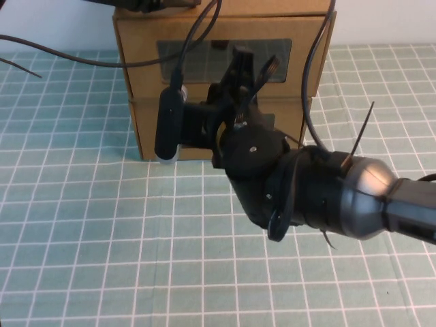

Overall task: Open the shoe box
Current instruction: 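Pull the top drawer of the cardboard box fully open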

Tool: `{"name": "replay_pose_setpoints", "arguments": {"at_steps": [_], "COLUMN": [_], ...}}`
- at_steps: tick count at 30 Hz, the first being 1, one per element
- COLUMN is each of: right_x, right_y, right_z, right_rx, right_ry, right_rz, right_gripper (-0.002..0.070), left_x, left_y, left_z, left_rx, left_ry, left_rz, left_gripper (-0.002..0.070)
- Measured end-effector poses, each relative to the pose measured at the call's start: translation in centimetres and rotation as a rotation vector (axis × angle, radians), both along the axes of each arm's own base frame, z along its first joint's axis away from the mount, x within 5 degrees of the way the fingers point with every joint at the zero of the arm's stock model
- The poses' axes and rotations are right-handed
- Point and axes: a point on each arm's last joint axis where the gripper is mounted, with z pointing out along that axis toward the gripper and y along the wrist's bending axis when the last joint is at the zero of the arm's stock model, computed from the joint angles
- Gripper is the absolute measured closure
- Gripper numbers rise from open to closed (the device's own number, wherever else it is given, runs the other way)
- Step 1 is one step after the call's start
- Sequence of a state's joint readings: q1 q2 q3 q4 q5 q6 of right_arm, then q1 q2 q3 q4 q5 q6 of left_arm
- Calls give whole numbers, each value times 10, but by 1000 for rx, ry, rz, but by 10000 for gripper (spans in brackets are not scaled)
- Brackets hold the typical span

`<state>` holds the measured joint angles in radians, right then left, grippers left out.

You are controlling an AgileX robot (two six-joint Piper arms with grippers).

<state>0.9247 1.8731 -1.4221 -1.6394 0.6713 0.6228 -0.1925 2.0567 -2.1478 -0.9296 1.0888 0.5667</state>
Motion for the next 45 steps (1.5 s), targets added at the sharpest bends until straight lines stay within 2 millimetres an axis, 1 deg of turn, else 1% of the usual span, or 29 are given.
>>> {"name": "replay_pose_setpoints", "arguments": {"at_steps": [2,4,7,11,13,15,19,22,26,28,31,33,37,40,45], "right_x": [1,1,1,7,13,18,25,28,30,31,34,38,47,50,53], "right_y": [2,3,4,2,-2,-6,-13,-13,-10,-8,-6,-5,-3,-2,-5], "right_z": [-4,-6,-7,-10,-10,-11,-12,-15,-23,-29,-38,-43,-47,-52,-53], "right_rx": [38,56,64,74,77,81,86,83,72,62,47,41,37,40,48], "right_ry": [17,25,33,57,64,70,81,92,106,118,131,132,116,122,119], "right_rz": [-1,-1,6,41,46,44,48,63,77,79,77,65,34,19,-9], "right_gripper": [675,642,553,400,360,338,325,324,352,377,391,394,397,400,400], "left_x": [0,0,0,0,0,0,0,0,1,1,1,1,0,1,1], "left_y": [0,1,1,1,1,1,1,1,1,1,1,1,0,0,0], "left_z": [-1,-1,-1,-1,-1,0,0,0,0,0,0,0,0,0,0], "left_rx": [-1,0,0,1,1,1,1,0,1,1,1,1,-10,-14,-16], "left_ry": [2,2,2,0,0,-1,-1,-2,-1,-1,-1,-1,1,3,3], "left_rz": [0,-1,-1,-2,-2,-2,-2,-2,-2,-2,-2,-2,-4,-5,-5], "left_gripper": [680,680,680,680,680,680,680,680,680,680,680,680,680,680,680]}}
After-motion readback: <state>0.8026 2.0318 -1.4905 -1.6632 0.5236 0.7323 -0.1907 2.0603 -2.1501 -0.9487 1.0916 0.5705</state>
